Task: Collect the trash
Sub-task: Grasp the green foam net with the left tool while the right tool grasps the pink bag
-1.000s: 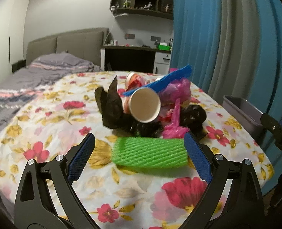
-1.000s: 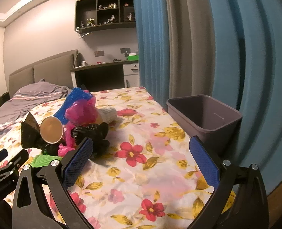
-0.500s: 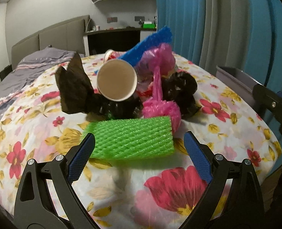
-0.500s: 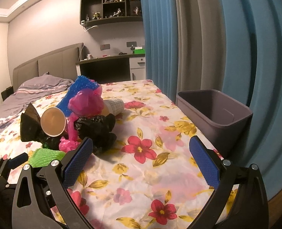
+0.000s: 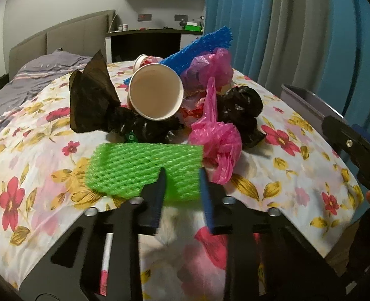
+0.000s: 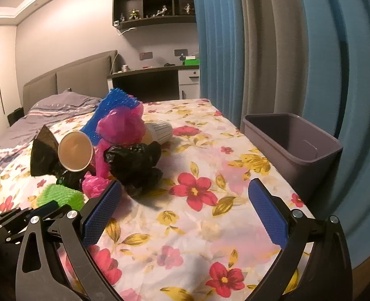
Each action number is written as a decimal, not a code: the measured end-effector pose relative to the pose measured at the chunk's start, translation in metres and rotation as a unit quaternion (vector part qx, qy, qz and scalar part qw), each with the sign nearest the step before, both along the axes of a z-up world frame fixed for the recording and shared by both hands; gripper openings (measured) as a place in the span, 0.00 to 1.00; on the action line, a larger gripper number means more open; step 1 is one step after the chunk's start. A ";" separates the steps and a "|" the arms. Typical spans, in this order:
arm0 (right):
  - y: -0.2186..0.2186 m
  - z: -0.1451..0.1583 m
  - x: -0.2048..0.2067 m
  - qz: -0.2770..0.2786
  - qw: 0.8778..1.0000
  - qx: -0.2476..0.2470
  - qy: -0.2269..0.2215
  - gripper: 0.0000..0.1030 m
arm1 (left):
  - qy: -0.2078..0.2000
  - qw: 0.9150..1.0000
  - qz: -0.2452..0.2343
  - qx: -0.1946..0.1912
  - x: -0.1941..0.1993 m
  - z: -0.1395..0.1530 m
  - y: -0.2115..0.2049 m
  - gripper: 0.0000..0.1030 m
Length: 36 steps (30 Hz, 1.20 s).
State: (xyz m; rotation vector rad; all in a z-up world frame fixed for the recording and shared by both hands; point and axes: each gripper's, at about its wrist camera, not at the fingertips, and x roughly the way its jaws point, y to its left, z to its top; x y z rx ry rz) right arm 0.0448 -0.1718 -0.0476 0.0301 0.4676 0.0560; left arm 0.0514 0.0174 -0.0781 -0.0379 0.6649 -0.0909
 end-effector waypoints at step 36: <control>0.098 -0.046 0.063 0.114 0.985 -0.039 0.127 0.28 | -0.110 0.991 0.010 -0.075 -0.068 0.058 0.074 0.05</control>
